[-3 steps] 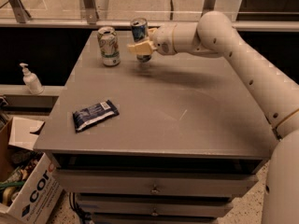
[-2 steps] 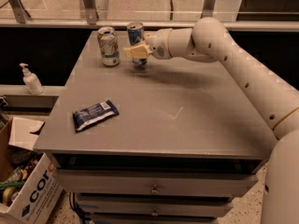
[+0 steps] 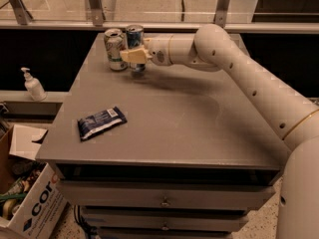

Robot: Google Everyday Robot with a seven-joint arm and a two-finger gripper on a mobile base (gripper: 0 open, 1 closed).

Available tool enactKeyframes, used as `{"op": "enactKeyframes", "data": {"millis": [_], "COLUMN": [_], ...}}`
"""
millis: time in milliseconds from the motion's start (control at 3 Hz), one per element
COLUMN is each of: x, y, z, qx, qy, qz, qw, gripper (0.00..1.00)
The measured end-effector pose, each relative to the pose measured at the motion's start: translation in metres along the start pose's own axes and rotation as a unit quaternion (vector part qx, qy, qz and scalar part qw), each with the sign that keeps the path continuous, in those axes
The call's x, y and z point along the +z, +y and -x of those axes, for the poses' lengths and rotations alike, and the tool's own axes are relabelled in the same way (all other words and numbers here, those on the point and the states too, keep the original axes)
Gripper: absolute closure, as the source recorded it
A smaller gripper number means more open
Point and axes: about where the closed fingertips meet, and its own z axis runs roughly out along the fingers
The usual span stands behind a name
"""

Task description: Move redbull can near 7up can

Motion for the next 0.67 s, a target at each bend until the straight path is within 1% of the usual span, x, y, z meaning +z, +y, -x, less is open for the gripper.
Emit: {"op": "enactKeyframes", "data": {"millis": [333,667], "x": [0.007,0.004], "y": [0.003,-0.002], "z": [-0.003,-0.015], "qx": [0.007,0.010], "qy": [-0.011,-0.016], "qz": [0.004,0.000], "qw": [0.9999,0.9998], "gripper": [1.00,1.00]}}
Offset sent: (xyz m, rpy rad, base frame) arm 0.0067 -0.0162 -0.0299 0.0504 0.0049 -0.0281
